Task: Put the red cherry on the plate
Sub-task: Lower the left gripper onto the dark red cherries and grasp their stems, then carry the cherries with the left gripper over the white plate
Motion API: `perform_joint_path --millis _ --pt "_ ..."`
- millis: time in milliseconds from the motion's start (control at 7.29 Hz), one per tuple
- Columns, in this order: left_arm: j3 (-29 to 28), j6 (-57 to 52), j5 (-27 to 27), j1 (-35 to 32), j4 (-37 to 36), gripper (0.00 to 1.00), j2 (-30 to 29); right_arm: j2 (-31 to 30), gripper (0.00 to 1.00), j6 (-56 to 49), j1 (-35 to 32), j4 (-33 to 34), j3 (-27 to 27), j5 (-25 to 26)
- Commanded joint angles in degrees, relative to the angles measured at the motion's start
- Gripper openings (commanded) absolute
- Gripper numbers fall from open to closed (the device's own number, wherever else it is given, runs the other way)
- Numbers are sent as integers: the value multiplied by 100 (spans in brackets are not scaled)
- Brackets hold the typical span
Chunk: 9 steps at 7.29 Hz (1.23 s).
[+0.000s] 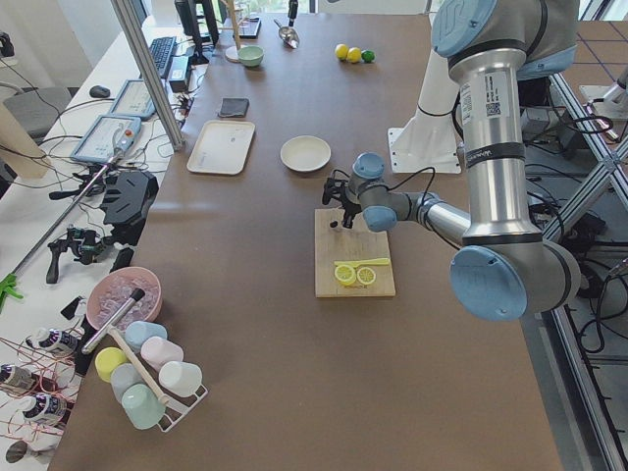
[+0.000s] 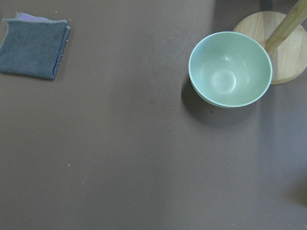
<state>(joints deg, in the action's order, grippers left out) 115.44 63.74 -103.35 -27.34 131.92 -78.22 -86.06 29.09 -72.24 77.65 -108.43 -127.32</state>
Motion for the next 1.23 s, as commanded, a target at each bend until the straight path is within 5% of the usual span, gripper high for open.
perform_joint_path --millis 0,274,685,823,1097 --pt "84 16 -28 -122 -17 0 -462 -95 100 0 -9 -40 -3 6" --pt "-283 60 -19 -270 -70 0 -1314 -183 100 9 -27 -57 -12 40" --pt "-1337 991 34 -263 -1235 0 -3632 -306 100 79 -89 -66 -3 50" --pt "-1384 1131 34 -245 -1257 9 -3735 -306 100 79 -89 -66 -3 50" --pt "-1384 1263 225 -236 -1257 97 -3841 -315 100 53 -97 -66 6 67"
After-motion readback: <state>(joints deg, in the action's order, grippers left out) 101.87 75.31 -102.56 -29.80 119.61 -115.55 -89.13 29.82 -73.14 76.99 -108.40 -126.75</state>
